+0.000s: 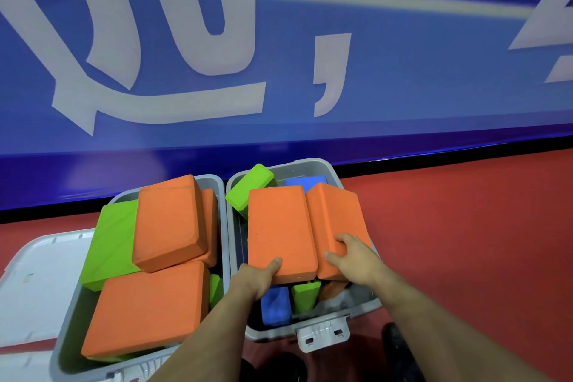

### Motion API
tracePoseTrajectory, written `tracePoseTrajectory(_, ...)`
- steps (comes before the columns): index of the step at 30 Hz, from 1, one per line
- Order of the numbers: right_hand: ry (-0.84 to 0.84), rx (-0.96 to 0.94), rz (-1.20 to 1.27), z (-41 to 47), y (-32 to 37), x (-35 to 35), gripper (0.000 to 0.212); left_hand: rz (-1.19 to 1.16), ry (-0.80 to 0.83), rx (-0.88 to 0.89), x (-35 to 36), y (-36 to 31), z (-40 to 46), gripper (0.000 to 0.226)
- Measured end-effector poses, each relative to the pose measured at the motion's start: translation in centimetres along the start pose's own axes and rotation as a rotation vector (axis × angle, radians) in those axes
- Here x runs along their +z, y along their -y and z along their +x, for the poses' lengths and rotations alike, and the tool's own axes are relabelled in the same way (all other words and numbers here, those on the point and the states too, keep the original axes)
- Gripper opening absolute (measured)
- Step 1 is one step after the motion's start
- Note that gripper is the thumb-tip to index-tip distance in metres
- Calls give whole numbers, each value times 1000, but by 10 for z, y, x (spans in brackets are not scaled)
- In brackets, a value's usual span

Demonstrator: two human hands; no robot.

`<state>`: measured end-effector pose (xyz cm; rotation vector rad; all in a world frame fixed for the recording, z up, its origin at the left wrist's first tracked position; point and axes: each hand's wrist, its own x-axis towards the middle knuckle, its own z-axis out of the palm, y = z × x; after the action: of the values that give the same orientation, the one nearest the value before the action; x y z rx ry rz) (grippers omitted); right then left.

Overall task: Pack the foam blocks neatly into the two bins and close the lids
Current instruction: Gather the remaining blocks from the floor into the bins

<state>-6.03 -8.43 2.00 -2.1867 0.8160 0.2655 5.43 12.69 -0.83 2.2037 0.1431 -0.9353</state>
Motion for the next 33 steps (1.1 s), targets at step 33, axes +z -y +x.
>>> tracePoseTrajectory(33,-188,-383,-199,-17,70,37,68,453,-424,675,-33,-7,-44,71)
